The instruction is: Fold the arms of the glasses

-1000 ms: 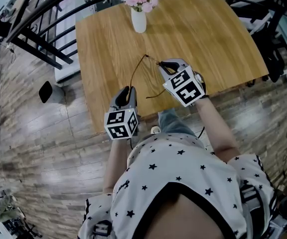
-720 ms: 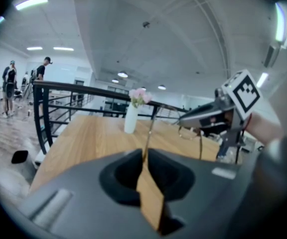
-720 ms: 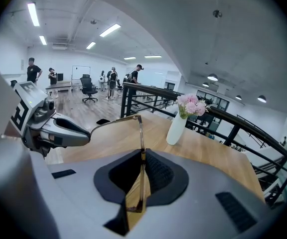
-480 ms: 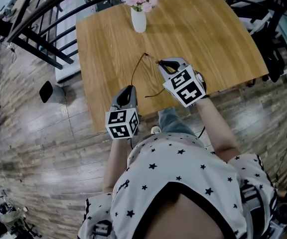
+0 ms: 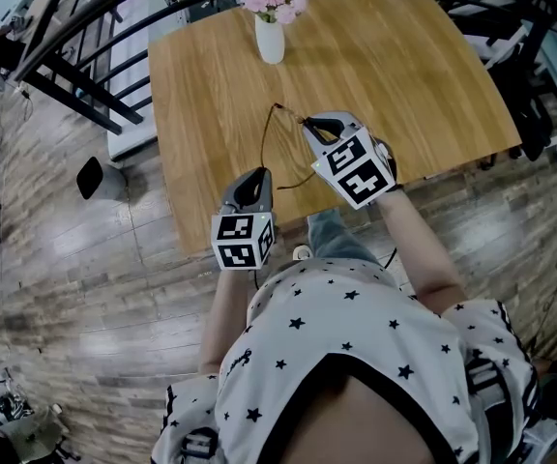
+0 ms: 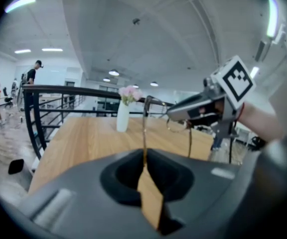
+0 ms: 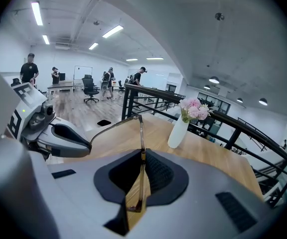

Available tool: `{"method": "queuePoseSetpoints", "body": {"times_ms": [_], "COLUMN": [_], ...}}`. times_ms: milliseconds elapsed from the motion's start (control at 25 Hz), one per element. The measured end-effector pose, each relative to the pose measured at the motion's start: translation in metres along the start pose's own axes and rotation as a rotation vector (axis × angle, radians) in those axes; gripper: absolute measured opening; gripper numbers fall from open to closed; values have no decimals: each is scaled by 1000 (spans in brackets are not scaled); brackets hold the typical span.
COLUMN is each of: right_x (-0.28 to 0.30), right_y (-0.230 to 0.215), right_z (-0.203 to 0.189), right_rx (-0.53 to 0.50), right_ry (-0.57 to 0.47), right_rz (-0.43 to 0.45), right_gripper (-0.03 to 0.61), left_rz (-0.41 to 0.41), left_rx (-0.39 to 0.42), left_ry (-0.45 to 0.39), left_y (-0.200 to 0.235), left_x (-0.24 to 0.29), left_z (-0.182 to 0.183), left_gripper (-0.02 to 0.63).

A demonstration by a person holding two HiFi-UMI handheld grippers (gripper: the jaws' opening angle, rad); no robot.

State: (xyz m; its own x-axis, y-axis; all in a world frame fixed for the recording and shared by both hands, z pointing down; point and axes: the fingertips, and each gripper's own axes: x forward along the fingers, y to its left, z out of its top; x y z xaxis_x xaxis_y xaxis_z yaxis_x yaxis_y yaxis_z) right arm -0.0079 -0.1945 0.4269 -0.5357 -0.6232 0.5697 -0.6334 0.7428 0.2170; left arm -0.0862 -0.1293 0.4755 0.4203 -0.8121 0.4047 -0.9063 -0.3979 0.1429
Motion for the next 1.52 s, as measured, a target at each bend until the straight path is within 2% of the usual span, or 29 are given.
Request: {"method": "queuePoseSetpoints", "body": {"times_ms": [640, 1520], "right_x": [3, 10], "right_y": [5, 35], "right_z": [2, 12], "right_rx": [-3, -45], "right_ry": [-7, -30], "right_rz": [4, 84], "right_gripper": [21, 21], "left_rz": [-118, -276], "left_rx": [57, 137], "left_ry": [49, 105], "left_y": [-24, -54], "left_x": [10, 23], "left_z": [-4, -5], "left_gripper": [31, 34]}}
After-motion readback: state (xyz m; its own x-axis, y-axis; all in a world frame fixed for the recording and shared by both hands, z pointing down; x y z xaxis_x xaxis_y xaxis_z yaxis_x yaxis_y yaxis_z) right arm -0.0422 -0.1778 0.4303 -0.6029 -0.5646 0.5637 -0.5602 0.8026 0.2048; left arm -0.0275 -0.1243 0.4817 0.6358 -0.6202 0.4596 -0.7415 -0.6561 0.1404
